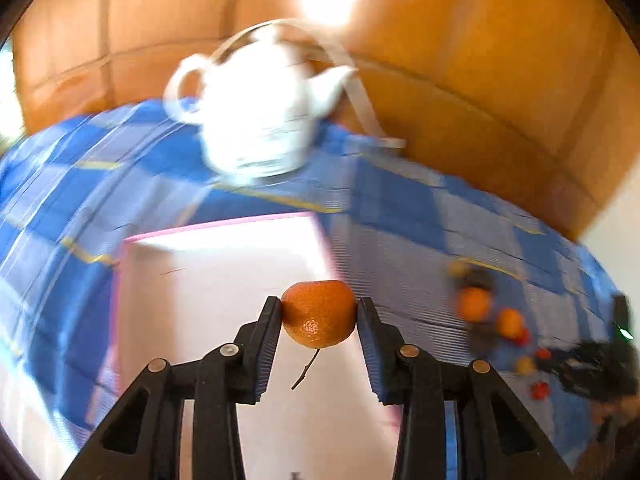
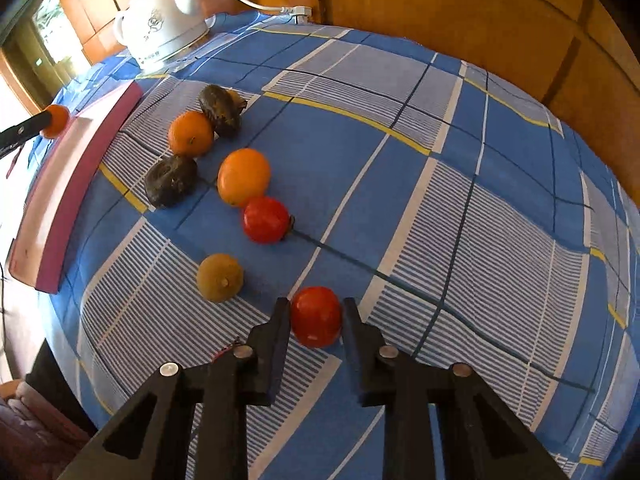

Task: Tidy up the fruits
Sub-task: 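Carry the orange into the white tray with the left gripper while the right gripper grasps a red tomato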

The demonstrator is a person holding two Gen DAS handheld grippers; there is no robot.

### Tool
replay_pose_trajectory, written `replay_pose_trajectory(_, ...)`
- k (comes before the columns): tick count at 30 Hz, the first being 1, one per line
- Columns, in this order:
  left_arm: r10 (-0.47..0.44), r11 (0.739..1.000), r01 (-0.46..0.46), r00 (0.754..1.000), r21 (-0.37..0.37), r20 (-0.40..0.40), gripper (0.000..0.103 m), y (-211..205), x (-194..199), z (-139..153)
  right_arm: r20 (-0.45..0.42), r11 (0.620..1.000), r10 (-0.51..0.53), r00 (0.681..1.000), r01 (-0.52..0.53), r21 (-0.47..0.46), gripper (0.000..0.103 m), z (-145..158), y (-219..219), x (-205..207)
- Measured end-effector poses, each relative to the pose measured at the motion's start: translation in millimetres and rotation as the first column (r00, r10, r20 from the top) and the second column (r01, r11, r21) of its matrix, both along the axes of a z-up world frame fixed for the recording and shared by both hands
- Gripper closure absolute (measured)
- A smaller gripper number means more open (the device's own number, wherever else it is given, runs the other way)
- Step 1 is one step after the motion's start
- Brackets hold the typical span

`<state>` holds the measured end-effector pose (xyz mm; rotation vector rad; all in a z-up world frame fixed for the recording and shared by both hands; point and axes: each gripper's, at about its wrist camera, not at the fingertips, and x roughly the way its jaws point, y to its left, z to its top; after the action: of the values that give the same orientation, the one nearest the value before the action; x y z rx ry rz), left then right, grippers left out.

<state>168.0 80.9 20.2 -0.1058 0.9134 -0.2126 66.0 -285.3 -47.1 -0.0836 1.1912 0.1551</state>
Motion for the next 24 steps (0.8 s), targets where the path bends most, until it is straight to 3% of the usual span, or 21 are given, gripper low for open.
replay_pose_trajectory(5,0.141,0.990,-0.138,0.987,0.044,-0.080,0.064,37,32,-31,-0.002,1.000,-0.003,1.000,0.003,-0.021,0.078,-3,1,-1)
replay_pose_trajectory(10,0.222,0.972,-0.215,0.973,0.091,-0.067,0.063,50,38,-39,0.004,1.000,-0.001,1.000,0.001,-0.022,0.078,-1,0,0)
replay_pose_trajectory(12,0.232,0.970,-0.227,0.971,0.091,-0.049,0.053,54,33,-35,0.005,1.000,-0.003,1.000,0.003,-0.023,0.078,-1,0,2)
replay_pose_trajectory(16,0.249,0.964,-0.249,0.969,0.092,0.011,0.052,53,4,-22,0.012,1.000,-0.006,1.000,0.006,-0.030,0.078,0,-1,2)
replay_pose_trajectory(18,0.256,0.962,-0.258,0.966,0.093,0.033,0.044,48,-11,-15,0.029,1.000,-0.012,1.000,0.013,-0.026,0.078,4,-1,0)
replay_pose_trajectory(24,0.257,0.958,-0.265,0.963,0.112,0.084,0.037,37,-60,-5,0.086,0.999,-0.030,0.996,0.031,-0.013,0.078,18,-2,-4)
